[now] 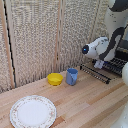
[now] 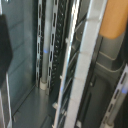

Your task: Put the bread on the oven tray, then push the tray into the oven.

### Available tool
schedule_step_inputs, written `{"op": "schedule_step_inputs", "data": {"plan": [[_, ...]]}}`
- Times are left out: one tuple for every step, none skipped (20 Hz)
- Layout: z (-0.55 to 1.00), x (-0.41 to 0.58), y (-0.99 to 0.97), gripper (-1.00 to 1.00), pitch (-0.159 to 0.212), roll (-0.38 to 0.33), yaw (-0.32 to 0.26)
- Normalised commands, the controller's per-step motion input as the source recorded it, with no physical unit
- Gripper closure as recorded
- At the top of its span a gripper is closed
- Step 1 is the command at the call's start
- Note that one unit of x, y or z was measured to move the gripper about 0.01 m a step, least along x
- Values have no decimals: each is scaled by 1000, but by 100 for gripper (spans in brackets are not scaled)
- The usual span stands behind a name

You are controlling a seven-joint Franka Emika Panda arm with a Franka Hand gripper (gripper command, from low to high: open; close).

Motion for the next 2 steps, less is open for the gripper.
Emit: {"op": "schedule_step_inputs", "data": {"plan": [[583, 469, 289, -100, 116, 141, -48], [566, 520, 309, -100, 138, 139, -59]]}}
